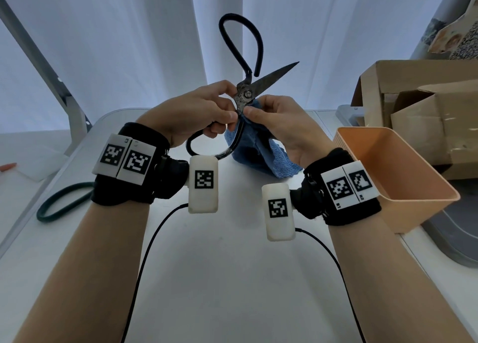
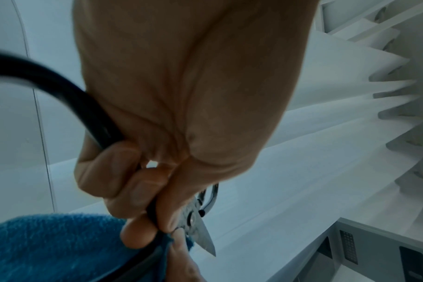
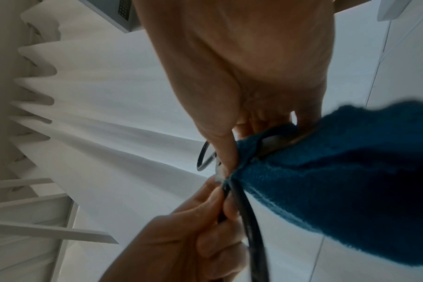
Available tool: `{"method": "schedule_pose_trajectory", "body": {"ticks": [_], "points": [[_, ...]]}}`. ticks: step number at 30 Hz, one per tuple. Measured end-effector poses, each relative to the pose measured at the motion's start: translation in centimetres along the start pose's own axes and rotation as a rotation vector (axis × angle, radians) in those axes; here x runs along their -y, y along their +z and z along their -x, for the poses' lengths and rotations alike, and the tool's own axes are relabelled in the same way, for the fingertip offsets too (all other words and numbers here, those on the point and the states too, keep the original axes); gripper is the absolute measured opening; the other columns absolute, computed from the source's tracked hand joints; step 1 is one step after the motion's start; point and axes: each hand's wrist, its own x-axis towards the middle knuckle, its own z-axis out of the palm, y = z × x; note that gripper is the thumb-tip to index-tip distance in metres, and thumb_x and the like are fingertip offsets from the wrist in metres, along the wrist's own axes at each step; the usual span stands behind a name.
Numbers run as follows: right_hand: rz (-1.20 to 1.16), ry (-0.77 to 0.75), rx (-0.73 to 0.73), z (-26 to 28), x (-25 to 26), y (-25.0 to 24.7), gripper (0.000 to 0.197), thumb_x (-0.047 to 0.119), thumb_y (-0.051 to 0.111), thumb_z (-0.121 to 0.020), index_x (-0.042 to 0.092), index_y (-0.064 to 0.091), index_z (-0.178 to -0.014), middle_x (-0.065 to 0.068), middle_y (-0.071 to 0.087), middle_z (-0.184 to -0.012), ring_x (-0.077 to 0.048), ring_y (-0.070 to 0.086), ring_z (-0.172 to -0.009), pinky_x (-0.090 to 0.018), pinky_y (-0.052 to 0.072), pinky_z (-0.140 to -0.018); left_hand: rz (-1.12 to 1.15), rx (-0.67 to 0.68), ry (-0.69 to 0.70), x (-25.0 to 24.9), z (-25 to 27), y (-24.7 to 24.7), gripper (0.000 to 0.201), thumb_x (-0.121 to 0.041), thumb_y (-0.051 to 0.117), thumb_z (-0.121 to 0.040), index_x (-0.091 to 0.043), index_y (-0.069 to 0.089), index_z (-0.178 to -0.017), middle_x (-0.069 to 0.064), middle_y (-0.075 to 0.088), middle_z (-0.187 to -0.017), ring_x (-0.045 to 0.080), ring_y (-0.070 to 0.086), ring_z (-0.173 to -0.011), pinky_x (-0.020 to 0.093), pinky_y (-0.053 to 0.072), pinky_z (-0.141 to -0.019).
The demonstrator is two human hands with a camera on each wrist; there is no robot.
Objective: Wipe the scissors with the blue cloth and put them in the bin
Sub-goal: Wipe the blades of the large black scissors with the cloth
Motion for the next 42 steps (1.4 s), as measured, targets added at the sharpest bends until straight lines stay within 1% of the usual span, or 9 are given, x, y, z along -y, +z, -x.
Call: {"method": "schedule_pose_trajectory", "body": {"ticks": [3, 10, 16, 20, 24, 28, 32, 36, 42], "points": [[-0.005, -0.006, -0.019, -0.1, -0.1, 0.1, 0.031, 0.026, 0.069, -0.093, -0.005, 0.063, -0.099, -0.01, 0.064, -0.086, -0.016, 0.061, -0.077, -0.03, 0.05, -0.074, 0.02, 0.009, 0.014, -0.1, 0.2, -0.2, 0.024, 0.003, 0.048, -0.099, -0.012, 0.049, -0.117, 0.006, 0.055, -0.074, 0.014, 0.035, -0.058, 0.021, 0.031, -0.051], [-0.035, 0.006, 0.054, 0.2, 0.3, -0.1, 0.015, 0.009, 0.065, -0.094, 0.002, 0.066, -0.107, -0.017, 0.072, -0.104, -0.029, 0.07, -0.097, -0.036, 0.055, -0.089, 0.025, 0.046, -0.013, 0.1, 0.3, -0.8, 0.026, 0.004, 0.05, -0.098, -0.016, 0.049, -0.113, 0.007, 0.057, -0.076, 0.015, 0.034, -0.055, 0.022, 0.029, -0.049], [-0.026, 0.016, 0.096, 0.4, 0.3, -0.2, 0.019, 0.014, 0.069, -0.092, 0.0, 0.069, -0.105, -0.019, 0.072, -0.103, -0.02, 0.067, -0.088, -0.03, 0.055, -0.082, -0.035, -0.015, -0.061, -0.1, 0.7, -1.3, 0.021, -0.004, 0.051, -0.095, -0.01, 0.055, -0.115, 0.007, 0.059, -0.072, 0.015, 0.027, -0.053, 0.022, 0.024, -0.048], [-0.068, 0.029, 0.045, 0.5, 0.4, -0.2, 0.021, 0.023, 0.079, -0.084, 0.009, 0.065, -0.08, -0.003, 0.065, -0.074, -0.011, 0.063, -0.065, -0.02, 0.05, -0.06, -0.103, -0.126, -0.031, 0.1, 0.2, -0.8, 0.028, -0.034, 0.054, -0.102, -0.012, 0.058, -0.119, 0.006, 0.058, -0.063, 0.009, 0.029, -0.042, 0.02, 0.025, -0.044], [-0.017, 0.075, 0.025, 0.4, 0.0, -0.4, 0.039, 0.031, 0.084, -0.077, 0.017, 0.049, -0.064, 0.003, 0.053, -0.062, -0.009, 0.053, -0.056, -0.019, 0.042, -0.052, -0.114, -0.101, -0.008, 0.2, -0.1, 0.0, 0.027, -0.032, 0.055, -0.101, -0.01, 0.056, -0.118, 0.005, 0.058, -0.059, 0.012, 0.03, -0.043, 0.02, 0.026, -0.044], [-0.025, 0.095, 0.027, 0.5, -0.1, -0.5, 0.042, 0.036, 0.086, -0.075, 0.01, 0.053, -0.083, -0.004, 0.05, -0.066, -0.013, 0.048, -0.055, -0.022, 0.039, -0.049, -0.12, -0.087, 0.001, 0.1, -0.1, 0.1, 0.024, -0.03, 0.056, -0.101, -0.011, 0.055, -0.115, 0.005, 0.058, -0.06, 0.012, 0.033, -0.043, 0.02, 0.029, -0.045], [-0.042, 0.094, 0.042, 0.5, 0.1, -0.3, 0.07, 0.049, 0.087, -0.067, -0.007, 0.061, -0.1, -0.006, 0.065, -0.083, -0.018, 0.062, -0.076, -0.034, 0.049, -0.074, -0.11, -0.082, 0.001, 0.0, 0.1, -0.1, 0.027, -0.035, 0.059, -0.099, -0.013, 0.056, -0.114, 0.007, 0.059, -0.062, 0.013, 0.034, -0.045, 0.023, 0.03, -0.048], [-0.068, 0.101, 0.033, 0.4, 0.6, -0.6, 0.044, 0.051, 0.076, -0.082, 0.009, 0.062, -0.086, 0.0, 0.068, -0.079, -0.012, 0.065, -0.075, -0.026, 0.051, -0.071, -0.109, -0.127, -0.005, 0.2, 0.1, -0.6, 0.024, -0.035, 0.058, -0.1, -0.015, 0.057, -0.112, 0.005, 0.061, -0.062, 0.014, 0.037, -0.049, 0.024, 0.033, -0.052], [-0.228, 0.133, 0.019, 0.5, 1.0, -1.0, 0.029, 0.023, 0.052, -0.103, 0.011, 0.07, -0.084, -0.001, 0.072, -0.076, -0.013, 0.067, -0.068, -0.025, 0.054, -0.068, -0.1, -0.186, -0.004, 0.5, 0.2, -1.3, 0.019, -0.03, 0.057, -0.101, -0.015, 0.058, -0.112, 0.003, 0.061, -0.06, 0.013, 0.038, -0.047, 0.021, 0.034, -0.049]]}}
